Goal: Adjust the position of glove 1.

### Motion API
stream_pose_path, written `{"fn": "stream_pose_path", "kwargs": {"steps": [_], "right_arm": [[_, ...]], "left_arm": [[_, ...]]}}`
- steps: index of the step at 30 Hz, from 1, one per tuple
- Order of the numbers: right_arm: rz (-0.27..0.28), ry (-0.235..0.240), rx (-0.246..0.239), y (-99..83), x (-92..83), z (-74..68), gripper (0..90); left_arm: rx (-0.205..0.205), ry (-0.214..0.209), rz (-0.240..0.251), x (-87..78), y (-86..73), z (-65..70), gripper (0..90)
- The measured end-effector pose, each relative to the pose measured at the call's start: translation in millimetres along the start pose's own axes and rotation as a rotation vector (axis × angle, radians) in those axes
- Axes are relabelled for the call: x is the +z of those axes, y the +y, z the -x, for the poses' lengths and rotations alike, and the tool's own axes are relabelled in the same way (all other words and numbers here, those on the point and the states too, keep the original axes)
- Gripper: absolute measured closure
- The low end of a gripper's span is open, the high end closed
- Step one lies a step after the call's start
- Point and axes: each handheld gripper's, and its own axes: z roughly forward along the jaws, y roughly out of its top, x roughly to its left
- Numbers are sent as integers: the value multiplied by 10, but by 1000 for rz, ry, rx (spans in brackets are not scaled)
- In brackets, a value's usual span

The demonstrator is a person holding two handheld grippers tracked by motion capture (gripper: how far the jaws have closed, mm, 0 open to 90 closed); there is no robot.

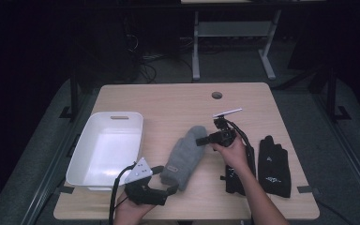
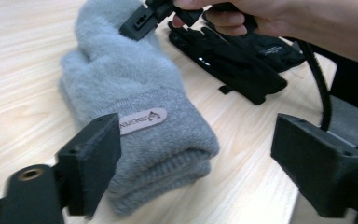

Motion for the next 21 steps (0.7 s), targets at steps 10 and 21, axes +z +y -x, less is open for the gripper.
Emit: {"fn": "stream_pose_path", "kwargs": {"steps": [10,21], "right_arm": [[30,-39,10,-212,-241,157,769],[53,-51,-23,-316,-288,277,770]], "left_arm": [[-49,-24,-40,199,197,-51,214],[-223,70,-122,487,293,-342,235]]}}
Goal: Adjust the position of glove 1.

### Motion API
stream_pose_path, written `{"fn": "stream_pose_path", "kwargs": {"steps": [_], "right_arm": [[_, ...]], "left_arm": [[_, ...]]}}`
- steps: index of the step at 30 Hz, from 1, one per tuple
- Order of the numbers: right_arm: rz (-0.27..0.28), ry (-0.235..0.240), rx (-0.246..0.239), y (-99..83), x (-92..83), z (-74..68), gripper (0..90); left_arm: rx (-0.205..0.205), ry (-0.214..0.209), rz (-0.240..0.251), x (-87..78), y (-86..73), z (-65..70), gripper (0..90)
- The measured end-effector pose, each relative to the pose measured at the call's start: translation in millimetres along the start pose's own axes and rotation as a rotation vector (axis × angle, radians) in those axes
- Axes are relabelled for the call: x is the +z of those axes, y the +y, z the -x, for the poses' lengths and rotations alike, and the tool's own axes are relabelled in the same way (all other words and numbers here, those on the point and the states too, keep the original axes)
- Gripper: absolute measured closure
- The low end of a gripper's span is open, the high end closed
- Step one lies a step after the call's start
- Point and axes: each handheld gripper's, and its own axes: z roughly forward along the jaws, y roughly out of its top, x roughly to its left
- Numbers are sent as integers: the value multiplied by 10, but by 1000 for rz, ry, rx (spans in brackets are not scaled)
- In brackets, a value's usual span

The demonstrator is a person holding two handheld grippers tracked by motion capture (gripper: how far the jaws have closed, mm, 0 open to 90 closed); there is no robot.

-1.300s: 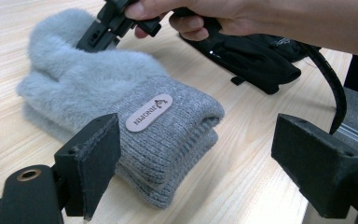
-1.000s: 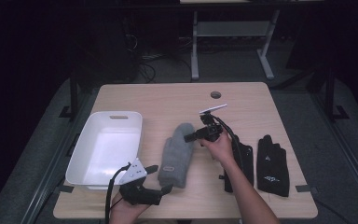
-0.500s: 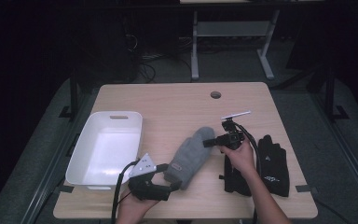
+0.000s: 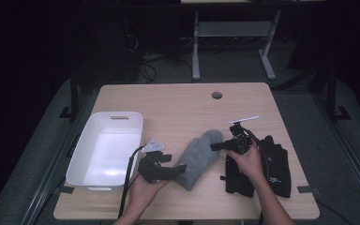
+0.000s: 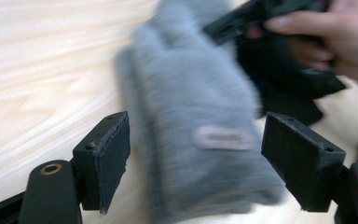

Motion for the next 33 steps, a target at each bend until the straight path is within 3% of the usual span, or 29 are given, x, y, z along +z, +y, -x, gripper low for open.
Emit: {"fn": "stream_pose_path", "kwargs": {"steps": [3,5,10,14,15,17,19,24,25,27,33], "right_arm": [[9,5,9,-38,-8,45,770],[7,4,19,-57,-26,60,771],[8,-9,-1,-58,-32,47,771],[10,-24,-1,-75,-20,29,771],[17,-24,-6,-92,-13,38,771],[20,-24,-3,-103,-9,45,771],[27,-16,3,-119,-8,58,771],[32,-19,3,-125,0,53,771],[34,-19,-1,-125,-1,48,771],[38,-18,6,-130,0,45,771],[56,-2,15,-135,-12,50,771]], "left_arm": [[-49,-6,-30,92,-54,-78,234],[-100,-36,-40,130,-90,-120,231],[-157,-65,-79,178,-141,-168,230],[-199,-115,-128,232,-150,-172,194],[-237,-156,-149,263,-158,-183,182],[-244,-166,-159,269,-160,-189,182],[-283,-211,-181,290,-167,-198,184],[-283,-252,-195,316,-166,-198,254],[-286,-272,-198,319,-167,-211,327],[-295,-286,-199,311,-168,-242,375],[-294,-291,-188,294,-169,-238,424]]}}
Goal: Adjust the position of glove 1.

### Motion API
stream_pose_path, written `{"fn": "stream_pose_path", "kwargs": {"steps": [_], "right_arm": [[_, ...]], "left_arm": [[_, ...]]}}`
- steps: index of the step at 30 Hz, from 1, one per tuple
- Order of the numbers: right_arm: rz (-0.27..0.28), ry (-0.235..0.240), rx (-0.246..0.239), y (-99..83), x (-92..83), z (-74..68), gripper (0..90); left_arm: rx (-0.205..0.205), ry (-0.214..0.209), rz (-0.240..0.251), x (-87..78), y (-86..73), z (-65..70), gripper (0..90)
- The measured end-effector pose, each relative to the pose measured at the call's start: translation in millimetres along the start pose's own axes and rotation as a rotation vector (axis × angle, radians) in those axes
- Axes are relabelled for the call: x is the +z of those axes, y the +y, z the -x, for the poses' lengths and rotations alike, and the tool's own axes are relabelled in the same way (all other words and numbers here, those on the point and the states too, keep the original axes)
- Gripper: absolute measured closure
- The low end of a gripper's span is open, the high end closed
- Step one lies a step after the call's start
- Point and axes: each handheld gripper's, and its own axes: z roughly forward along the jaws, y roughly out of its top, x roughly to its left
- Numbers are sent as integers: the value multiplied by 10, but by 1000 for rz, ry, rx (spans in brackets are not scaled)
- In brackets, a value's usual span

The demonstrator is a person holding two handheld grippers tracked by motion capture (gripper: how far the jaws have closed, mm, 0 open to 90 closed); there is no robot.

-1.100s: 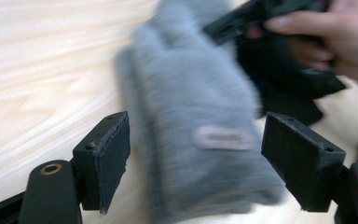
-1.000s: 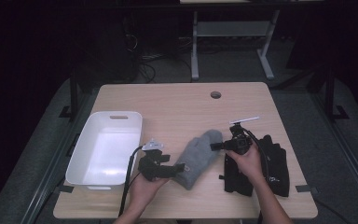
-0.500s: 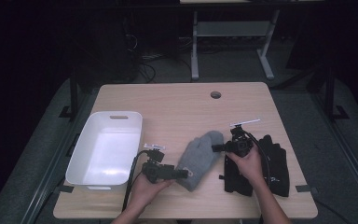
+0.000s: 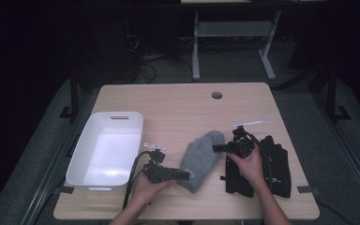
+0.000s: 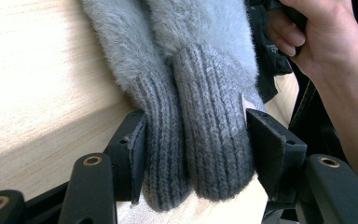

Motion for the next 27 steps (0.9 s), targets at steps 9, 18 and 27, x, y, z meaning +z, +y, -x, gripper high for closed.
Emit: {"fn": "stream_pose_path", "kwargs": {"steps": [9,18,27], "right_arm": [[22,10,-3,51,-78,-70,771],[40,16,-1,92,-138,-125,771],[67,35,4,141,-227,-200,774]], "left_arm": [[14,-11,11,-16,-7,19,428],[41,-4,23,-43,-1,70,428],[92,17,32,-100,24,160,434]]}}
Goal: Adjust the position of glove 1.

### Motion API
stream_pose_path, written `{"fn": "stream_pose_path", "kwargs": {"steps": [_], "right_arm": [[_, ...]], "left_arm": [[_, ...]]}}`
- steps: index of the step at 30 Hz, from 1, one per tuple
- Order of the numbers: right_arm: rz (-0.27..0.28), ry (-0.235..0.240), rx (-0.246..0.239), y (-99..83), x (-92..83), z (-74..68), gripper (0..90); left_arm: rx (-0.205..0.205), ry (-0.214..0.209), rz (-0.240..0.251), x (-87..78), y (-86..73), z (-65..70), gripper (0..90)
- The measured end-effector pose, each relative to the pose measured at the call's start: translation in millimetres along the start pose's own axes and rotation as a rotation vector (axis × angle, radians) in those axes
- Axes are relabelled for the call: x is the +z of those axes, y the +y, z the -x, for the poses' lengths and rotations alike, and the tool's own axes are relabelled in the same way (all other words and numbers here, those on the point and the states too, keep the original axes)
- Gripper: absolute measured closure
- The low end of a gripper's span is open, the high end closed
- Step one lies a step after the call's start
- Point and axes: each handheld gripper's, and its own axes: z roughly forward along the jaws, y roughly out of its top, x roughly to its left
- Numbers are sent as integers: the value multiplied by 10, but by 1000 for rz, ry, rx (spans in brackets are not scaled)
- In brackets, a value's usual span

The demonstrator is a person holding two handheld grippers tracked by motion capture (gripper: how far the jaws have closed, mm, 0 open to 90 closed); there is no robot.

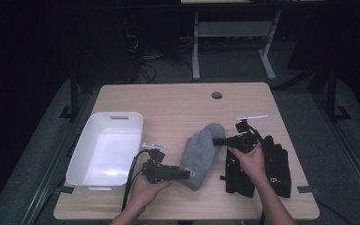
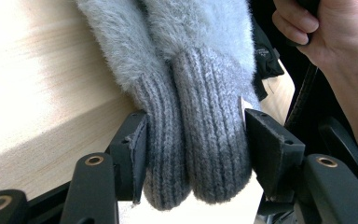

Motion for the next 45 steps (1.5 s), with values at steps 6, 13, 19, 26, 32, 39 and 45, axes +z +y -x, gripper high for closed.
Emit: {"fn": "stream_pose_path", "kwargs": {"steps": [6,13,19,26,32,39,45], "right_arm": [[4,17,6,24,-39,-29,773],[21,24,-9,112,-120,-162,774],[41,35,-21,209,-182,-294,774],[54,55,-28,306,-221,-388,773],[63,68,-37,393,-231,-487,773],[65,94,-24,465,-201,-539,773],[66,111,-25,548,-152,-631,772]], "left_arm": [[24,-3,6,-59,15,61,435],[44,-5,24,-154,51,137,435],[55,-10,44,-237,92,154,435],[78,-12,64,-350,143,198,435],[93,-9,78,-436,163,220,435],[91,-11,86,-526,189,205,435],[86,-12,106,-639,194,201,435]]}}
